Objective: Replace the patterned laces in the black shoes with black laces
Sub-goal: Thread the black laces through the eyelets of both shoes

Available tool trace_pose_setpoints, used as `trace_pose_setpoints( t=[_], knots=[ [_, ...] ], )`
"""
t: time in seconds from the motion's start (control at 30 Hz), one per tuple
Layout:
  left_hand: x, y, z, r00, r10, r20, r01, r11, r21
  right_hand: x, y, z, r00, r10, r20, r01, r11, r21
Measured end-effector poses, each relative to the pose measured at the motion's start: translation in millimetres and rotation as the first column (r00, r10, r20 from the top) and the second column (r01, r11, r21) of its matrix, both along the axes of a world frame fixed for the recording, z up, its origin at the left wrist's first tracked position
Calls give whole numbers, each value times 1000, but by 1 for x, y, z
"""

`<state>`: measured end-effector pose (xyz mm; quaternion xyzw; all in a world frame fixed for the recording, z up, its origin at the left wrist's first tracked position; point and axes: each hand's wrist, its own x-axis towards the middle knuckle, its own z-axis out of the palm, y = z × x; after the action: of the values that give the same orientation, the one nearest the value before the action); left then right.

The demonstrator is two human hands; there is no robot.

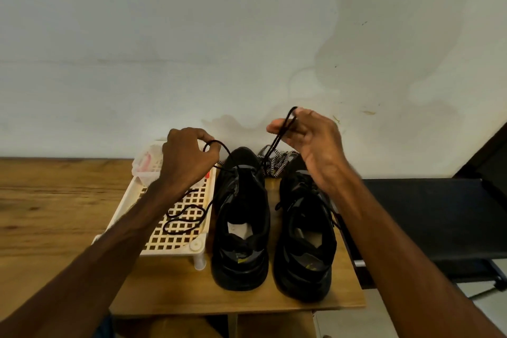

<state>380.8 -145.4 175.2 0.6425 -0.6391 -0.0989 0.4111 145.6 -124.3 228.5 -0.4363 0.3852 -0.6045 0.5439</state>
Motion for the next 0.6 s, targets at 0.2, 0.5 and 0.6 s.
trace_pose_setpoints(
  t=[0.2, 0.5, 0.6],
  knots=[
    [17, -1, 7, 999, -29, 43, 24, 993, 113, -14, -3, -4, 918, -131, -374, 107, 991, -83],
    [-18, 14, 17, 888, -353, -294, 379, 925, 35, 17, -2, -44, 4, 5, -1000, -90, 996, 5],
    [-21, 12, 11, 913, -349, -212, 362, 932, 21, 15, -9, -47, 73, 20, -997, -77, 997, 14]
  ],
)
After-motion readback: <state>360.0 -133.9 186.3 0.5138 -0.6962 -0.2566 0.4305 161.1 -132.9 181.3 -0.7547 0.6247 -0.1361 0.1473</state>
